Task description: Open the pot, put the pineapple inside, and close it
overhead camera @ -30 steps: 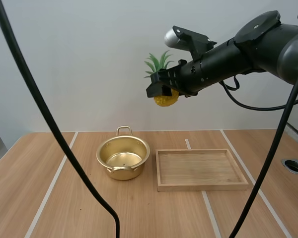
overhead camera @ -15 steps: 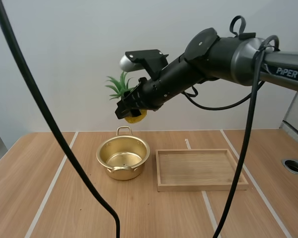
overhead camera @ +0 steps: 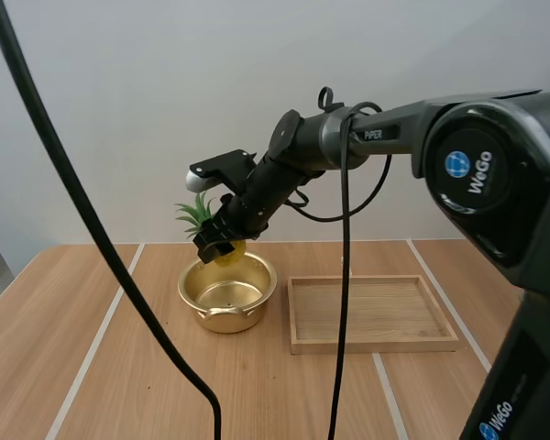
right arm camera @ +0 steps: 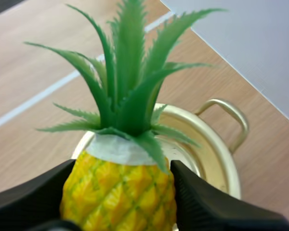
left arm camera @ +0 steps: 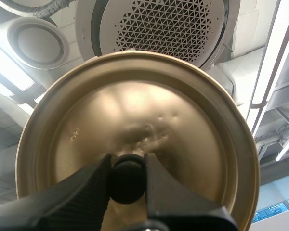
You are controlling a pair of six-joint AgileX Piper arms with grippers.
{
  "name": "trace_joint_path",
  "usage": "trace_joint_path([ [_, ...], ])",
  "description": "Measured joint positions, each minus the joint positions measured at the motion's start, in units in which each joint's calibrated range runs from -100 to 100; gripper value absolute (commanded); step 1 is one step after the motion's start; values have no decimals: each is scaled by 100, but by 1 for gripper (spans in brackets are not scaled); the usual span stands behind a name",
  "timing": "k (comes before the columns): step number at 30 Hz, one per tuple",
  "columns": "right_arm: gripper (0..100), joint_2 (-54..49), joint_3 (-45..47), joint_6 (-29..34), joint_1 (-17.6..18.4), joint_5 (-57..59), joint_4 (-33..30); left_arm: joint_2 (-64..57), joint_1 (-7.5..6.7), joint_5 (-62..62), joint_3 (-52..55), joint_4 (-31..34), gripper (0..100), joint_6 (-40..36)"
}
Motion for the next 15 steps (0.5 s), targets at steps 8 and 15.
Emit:
trace_joint_path([
  [8, 0, 639, -250, 94, 0, -154, -503, 0, 0, 0, 0, 0, 0, 0],
  [15, 0, 1040, -250, 128, 0, -170, -750, 0, 0, 0, 0, 0, 0, 0],
])
